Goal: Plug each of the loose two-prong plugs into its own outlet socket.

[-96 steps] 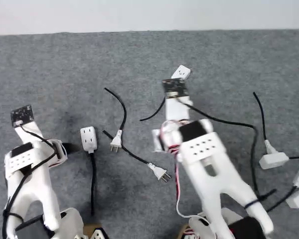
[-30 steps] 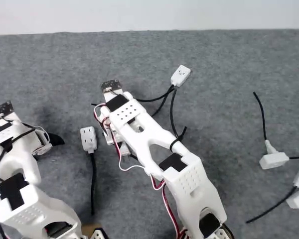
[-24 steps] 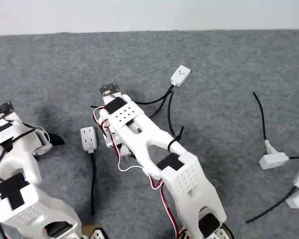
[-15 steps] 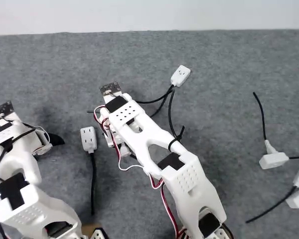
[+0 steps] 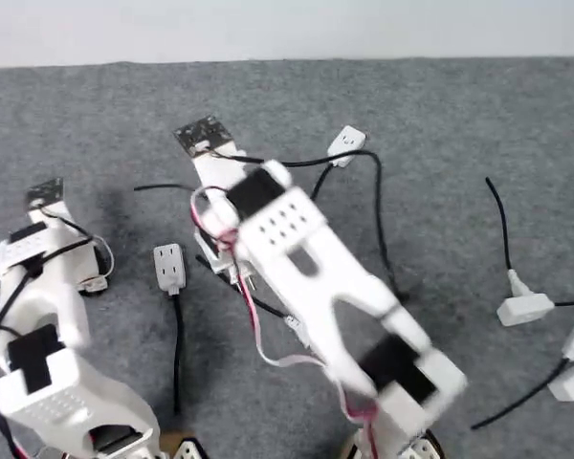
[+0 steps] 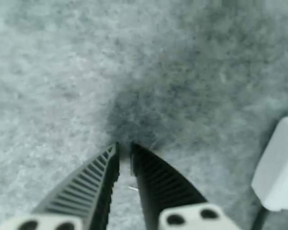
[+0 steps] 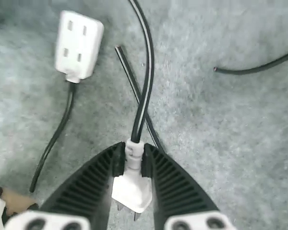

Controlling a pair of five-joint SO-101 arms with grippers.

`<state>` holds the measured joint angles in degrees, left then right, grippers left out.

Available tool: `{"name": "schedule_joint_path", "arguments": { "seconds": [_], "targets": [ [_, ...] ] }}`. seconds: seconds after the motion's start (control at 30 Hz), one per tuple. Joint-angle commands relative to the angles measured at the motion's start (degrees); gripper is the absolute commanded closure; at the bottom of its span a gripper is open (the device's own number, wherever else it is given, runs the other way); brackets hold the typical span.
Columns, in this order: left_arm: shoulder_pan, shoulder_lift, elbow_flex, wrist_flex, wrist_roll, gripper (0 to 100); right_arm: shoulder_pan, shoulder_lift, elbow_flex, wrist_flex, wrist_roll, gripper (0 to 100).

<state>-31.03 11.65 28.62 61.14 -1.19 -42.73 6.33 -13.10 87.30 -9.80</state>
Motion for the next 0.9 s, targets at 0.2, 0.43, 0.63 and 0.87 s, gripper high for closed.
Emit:
{"name": "schedule_joint_path", "arguments": {
  "seconds": [0.2,0.43,0.63,0.87],
  "targets": [
    [2.0,4.1,-4.8,12.1,-20.5,99,-9.6,-31.0,35.9,-29.5,-2.0,99.1],
    [6.8,-7.6,8.0,10.1,-39.0,99,-13.5,-33.1,47.5,-44.0,-4.1,99.1],
    [9.4,-14.9,15.6,7.4,-43.4,99,-14.6,-33.1,48.0,-44.4,-2.7,99.1],
    [9.9,-15.3,16.5,8.9,-48.9,99,-14.5,-32.9,48.3,-44.4,-2.5,99.1]
  ]
}}
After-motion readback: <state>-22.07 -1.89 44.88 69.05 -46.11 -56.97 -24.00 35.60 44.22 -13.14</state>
